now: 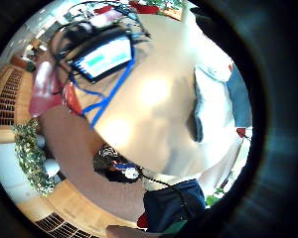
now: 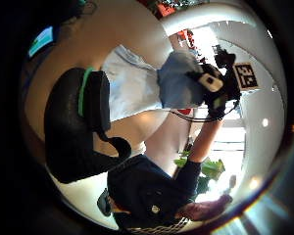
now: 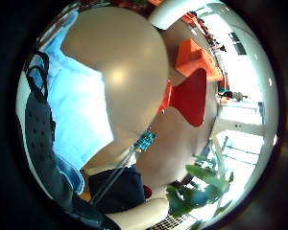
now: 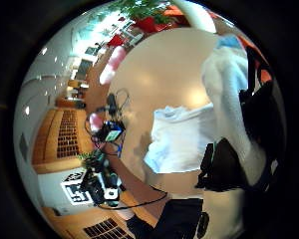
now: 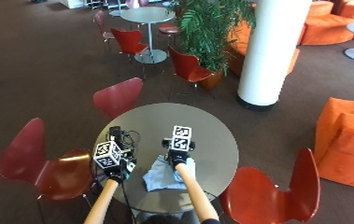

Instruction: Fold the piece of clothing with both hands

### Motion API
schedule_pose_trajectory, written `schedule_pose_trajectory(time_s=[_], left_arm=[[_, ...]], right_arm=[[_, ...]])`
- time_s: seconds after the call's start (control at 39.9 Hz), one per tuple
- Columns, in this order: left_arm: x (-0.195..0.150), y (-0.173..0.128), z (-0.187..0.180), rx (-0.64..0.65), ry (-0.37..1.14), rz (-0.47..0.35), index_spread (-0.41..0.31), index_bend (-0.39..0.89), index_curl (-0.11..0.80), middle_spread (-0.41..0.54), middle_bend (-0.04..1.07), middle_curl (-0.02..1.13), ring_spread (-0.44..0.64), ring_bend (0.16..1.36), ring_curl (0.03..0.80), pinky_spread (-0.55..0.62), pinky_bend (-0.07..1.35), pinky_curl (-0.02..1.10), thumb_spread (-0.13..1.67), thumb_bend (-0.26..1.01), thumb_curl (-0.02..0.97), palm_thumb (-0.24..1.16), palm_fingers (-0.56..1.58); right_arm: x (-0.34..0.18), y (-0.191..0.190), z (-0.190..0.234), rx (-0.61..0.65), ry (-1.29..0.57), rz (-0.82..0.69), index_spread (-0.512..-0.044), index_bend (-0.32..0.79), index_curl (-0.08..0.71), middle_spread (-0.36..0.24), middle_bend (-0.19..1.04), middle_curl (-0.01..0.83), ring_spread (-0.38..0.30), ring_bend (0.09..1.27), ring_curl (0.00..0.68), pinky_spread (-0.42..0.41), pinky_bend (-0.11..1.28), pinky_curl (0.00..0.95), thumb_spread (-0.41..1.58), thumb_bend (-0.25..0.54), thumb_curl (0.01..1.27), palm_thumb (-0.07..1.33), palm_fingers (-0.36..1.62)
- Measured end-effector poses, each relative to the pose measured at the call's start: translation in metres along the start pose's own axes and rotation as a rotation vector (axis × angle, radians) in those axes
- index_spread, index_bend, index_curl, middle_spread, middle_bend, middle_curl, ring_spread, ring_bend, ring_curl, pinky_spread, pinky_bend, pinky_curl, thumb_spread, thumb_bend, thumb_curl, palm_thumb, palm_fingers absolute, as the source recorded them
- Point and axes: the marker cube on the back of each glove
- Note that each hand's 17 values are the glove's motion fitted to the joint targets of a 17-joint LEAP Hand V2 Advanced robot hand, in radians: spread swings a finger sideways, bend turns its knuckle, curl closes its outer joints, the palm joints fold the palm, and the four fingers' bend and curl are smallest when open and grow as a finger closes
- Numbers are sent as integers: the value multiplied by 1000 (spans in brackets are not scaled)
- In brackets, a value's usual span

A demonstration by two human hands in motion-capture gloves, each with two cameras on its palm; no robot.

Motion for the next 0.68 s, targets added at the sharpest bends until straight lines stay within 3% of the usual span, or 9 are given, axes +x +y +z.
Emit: schedule_pose_trajectory(time_s=[0.13,0.25,0.35,0.53,0.68], left_arm=[[-31,17,-19,25,-2,-61,-92,238,451,90,155,296,213,414,319,192,185,296,1372,5,293,375,366],[-57,29,-29,32,-24,-113,-91,240,454,88,155,295,211,409,317,189,184,300,1371,-1,296,387,373],[-71,35,-36,31,-48,-149,-92,243,455,87,154,293,210,407,316,187,181,301,1369,-5,297,393,375],[-76,35,-45,27,-25,-172,-96,250,459,87,158,292,209,404,314,186,175,298,1366,-8,299,395,378],[-72,36,-50,32,-31,-169,-98,248,460,87,161,294,208,403,312,186,174,295,1364,-9,300,396,380]], right_arm=[[-68,70,16,-22,34,-162,-255,159,387,-219,416,529,-240,700,483,-344,625,416,476,-34,620,943,1308],[-89,51,50,81,-71,-227,-258,118,375,-218,399,523,-244,713,484,-357,646,419,572,-43,610,914,1273],[-75,25,57,121,-138,-224,-252,115,364,-208,344,506,-244,713,479,-351,667,420,668,-37,595,895,1221],[-31,47,8,154,-212,-232,-238,117,348,-189,311,494,-239,646,459,-337,668,414,781,-25,575,886,1177],[6,47,1,184,-221,-193,-234,106,333,-182,293,488,-233,622,449,-325,653,404,836,-21,567,895,1179]])
